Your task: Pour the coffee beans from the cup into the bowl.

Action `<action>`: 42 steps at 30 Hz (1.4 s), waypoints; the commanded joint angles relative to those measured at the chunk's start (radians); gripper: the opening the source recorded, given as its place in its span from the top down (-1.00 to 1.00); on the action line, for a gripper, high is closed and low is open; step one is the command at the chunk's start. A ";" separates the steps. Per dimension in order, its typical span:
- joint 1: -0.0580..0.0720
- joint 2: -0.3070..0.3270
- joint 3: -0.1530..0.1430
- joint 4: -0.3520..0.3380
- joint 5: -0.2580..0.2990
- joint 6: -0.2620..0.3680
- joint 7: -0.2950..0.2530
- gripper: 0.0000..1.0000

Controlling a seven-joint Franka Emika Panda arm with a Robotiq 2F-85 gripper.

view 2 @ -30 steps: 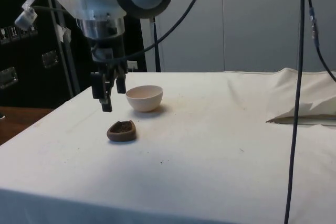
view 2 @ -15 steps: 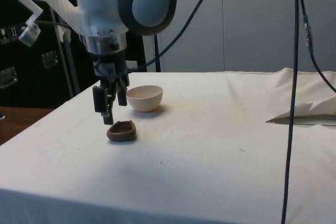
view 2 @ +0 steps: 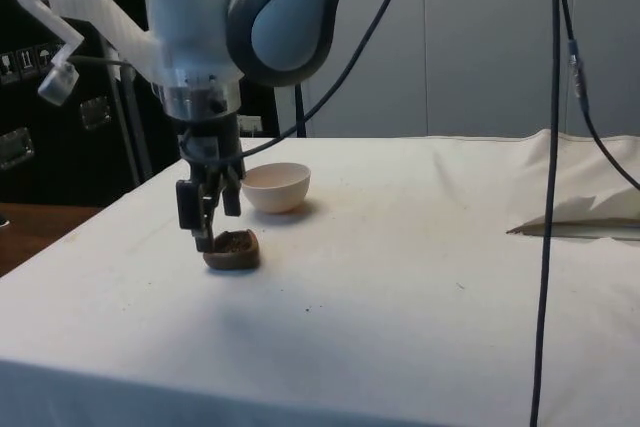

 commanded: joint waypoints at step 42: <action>0.004 0.103 -0.015 0.075 -0.008 -0.003 -0.057 -1.00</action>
